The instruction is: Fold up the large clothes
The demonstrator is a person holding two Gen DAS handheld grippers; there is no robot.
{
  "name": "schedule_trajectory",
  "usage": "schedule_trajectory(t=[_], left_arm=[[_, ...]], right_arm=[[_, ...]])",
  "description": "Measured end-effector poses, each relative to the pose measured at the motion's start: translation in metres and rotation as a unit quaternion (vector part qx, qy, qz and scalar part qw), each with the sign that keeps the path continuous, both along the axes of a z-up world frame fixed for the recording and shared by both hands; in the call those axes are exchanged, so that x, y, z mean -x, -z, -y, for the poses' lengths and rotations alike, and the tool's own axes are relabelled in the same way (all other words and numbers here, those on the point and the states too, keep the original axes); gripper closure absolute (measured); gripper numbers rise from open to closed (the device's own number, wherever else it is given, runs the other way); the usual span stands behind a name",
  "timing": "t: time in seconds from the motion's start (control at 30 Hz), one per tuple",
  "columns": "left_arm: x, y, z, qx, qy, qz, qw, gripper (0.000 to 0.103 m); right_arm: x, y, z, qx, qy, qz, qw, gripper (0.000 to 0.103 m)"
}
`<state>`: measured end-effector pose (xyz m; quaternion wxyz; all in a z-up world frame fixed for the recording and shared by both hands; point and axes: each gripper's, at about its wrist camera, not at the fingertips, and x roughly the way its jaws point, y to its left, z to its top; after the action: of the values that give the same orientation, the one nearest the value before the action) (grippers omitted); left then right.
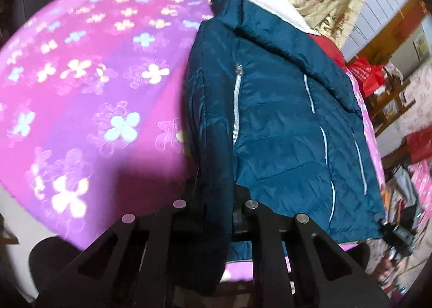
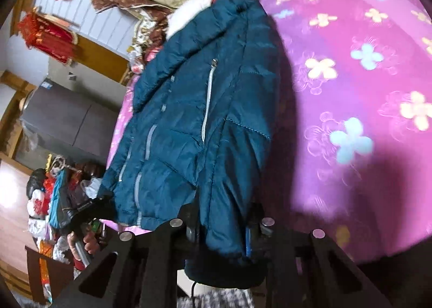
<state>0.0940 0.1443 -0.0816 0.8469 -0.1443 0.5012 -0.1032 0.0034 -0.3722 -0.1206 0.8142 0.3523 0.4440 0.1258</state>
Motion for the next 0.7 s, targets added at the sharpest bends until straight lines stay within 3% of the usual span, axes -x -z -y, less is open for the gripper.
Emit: schedule_trajectory(t=[0.23,0.33,0.4,0.47,0.5,0.57,0.7], left_arm=[[0.027,0.012,0.01,-0.067,0.0,0.008,0.9977,0.092],[0.024,0.014,0.003,-0.05,-0.017,0.002,0.9986,0.091],[0.026,0.01,-0.001,-0.038,-0.027,0.002,0.9989,0.087],[0.029,0.006,-0.002,-0.039,-0.031,0.01,0.9987,0.08],[0.028,0.006,-0.002,-0.042,-0.029,0.011,0.9987,0.068],[0.03,0.007,0.0,-0.04,-0.027,0.011,0.9988,0.057],[0.032,0.009,0.006,-0.045,-0.021,0.006,0.9987,0.056]], right_arm=[[0.015,0.005,-0.001,0.054,-0.013,-0.017,0.998,0.082],[0.012,0.006,0.004,0.046,0.005,-0.021,0.999,0.074],[0.013,0.002,0.011,0.053,0.019,-0.016,0.998,0.047],[0.018,-0.002,0.018,0.056,0.038,-0.004,0.998,0.036],[0.022,-0.003,0.022,0.053,0.047,0.0,0.997,0.034],[0.022,-0.002,0.026,0.039,0.051,0.0,0.998,0.034],[0.022,0.007,0.02,0.046,0.041,-0.014,0.998,0.034]])
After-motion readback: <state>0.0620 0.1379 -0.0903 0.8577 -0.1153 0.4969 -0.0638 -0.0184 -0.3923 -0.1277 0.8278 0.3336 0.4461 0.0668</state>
